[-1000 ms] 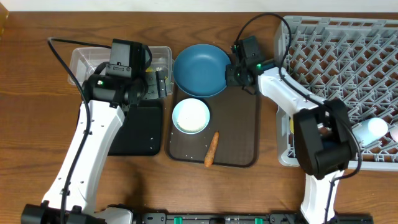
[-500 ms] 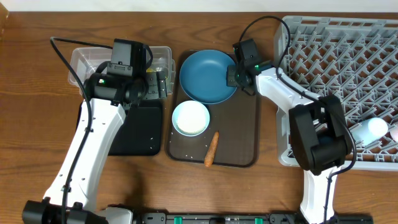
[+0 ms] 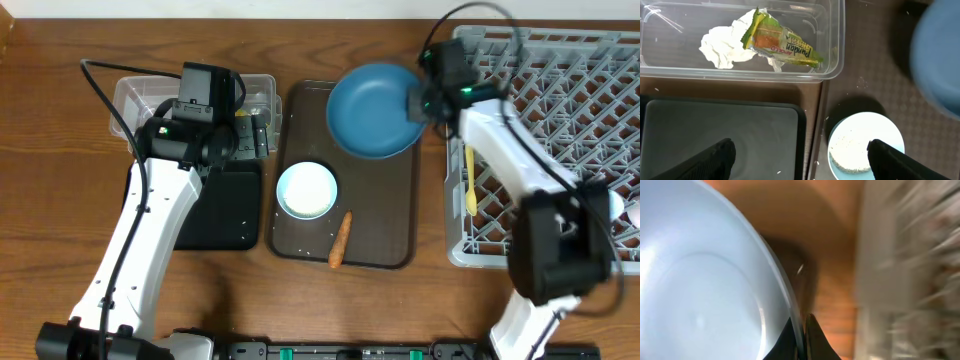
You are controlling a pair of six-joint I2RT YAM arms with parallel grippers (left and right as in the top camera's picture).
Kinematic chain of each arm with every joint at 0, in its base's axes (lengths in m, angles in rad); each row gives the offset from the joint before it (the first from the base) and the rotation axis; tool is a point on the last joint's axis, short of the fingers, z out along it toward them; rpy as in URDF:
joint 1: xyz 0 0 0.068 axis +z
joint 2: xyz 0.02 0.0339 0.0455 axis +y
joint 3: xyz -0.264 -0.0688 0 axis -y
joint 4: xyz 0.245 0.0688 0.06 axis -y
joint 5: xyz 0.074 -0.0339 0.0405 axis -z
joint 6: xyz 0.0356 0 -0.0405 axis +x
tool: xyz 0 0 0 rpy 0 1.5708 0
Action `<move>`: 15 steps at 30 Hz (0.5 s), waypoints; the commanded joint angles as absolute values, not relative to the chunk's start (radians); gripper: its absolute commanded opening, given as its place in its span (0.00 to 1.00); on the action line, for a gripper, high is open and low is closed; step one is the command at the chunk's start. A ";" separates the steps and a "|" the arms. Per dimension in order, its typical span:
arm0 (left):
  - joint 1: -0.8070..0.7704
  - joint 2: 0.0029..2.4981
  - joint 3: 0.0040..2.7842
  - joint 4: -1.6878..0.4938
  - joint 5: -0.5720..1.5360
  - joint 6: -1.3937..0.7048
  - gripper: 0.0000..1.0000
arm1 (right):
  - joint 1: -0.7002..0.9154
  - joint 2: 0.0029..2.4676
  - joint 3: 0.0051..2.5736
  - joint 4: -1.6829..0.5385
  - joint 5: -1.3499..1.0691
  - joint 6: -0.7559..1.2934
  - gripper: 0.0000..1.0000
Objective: Sort waste into correct bins and load items into the dishwasher rack
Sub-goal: 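Lift the blue bowl with the right gripper and place it in the rack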
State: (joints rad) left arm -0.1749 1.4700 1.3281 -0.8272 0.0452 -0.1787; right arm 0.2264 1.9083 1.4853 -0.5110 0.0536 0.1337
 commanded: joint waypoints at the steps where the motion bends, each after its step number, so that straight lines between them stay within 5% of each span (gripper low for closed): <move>1: -0.175 1.478 1.337 -0.830 0.033 -0.165 0.86 | 0.173 1.759 1.491 -0.494 0.137 -0.034 0.01; 15: -0.175 1.478 1.337 -0.829 0.033 -0.165 0.86 | -0.128 1.610 1.491 -0.226 0.527 -0.550 0.01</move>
